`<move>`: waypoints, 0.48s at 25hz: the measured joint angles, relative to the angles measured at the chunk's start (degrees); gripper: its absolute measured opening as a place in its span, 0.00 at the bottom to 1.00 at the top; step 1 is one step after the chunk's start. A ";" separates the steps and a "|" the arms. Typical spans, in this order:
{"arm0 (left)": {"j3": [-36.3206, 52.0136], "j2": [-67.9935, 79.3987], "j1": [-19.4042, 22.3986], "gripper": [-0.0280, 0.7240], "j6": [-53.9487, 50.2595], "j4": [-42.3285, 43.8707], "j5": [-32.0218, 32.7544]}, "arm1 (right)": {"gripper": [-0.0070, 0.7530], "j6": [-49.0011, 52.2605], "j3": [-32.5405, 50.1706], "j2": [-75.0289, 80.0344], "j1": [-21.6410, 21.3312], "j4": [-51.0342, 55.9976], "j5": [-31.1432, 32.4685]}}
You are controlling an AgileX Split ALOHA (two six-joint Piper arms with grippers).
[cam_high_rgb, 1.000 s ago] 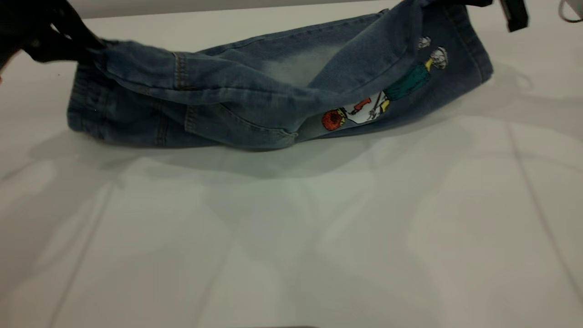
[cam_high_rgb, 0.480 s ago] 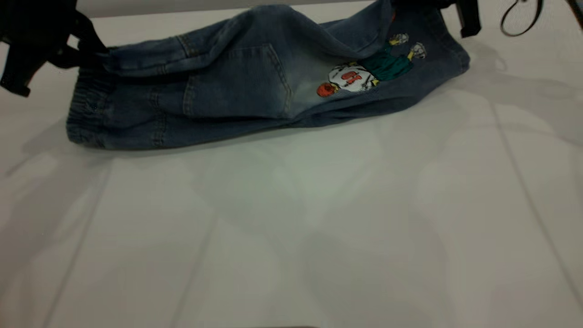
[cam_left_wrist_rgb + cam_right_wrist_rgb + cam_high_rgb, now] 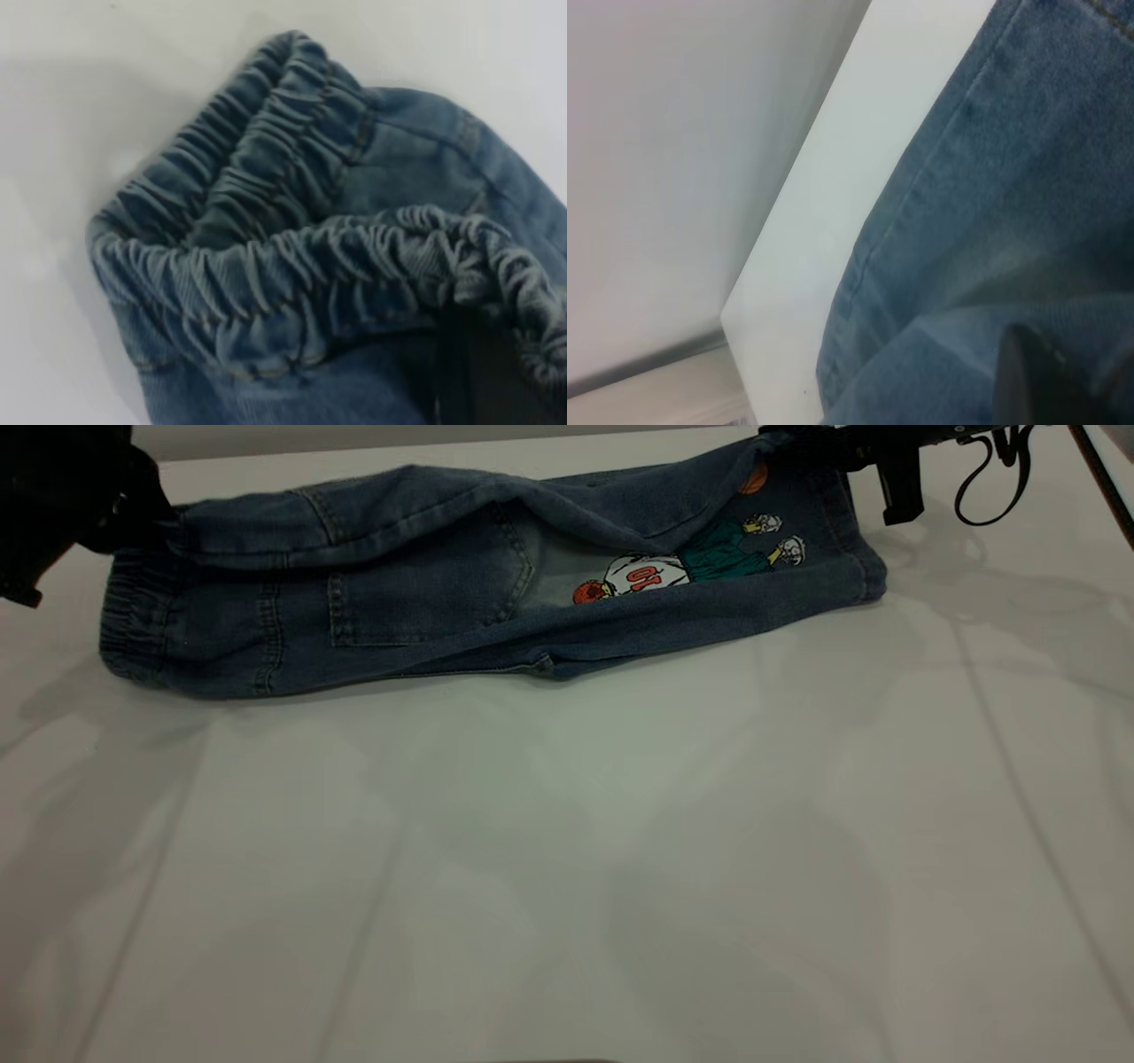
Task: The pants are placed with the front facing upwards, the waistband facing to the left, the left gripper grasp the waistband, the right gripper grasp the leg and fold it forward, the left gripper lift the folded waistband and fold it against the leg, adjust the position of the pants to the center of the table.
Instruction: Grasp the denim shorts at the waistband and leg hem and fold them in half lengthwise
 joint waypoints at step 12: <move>0.00 1.39 0.00 0.57 0.08 11.29 -4.83 | 0.76 -2.88 -0.05 0.00 0.41 0.11 4.44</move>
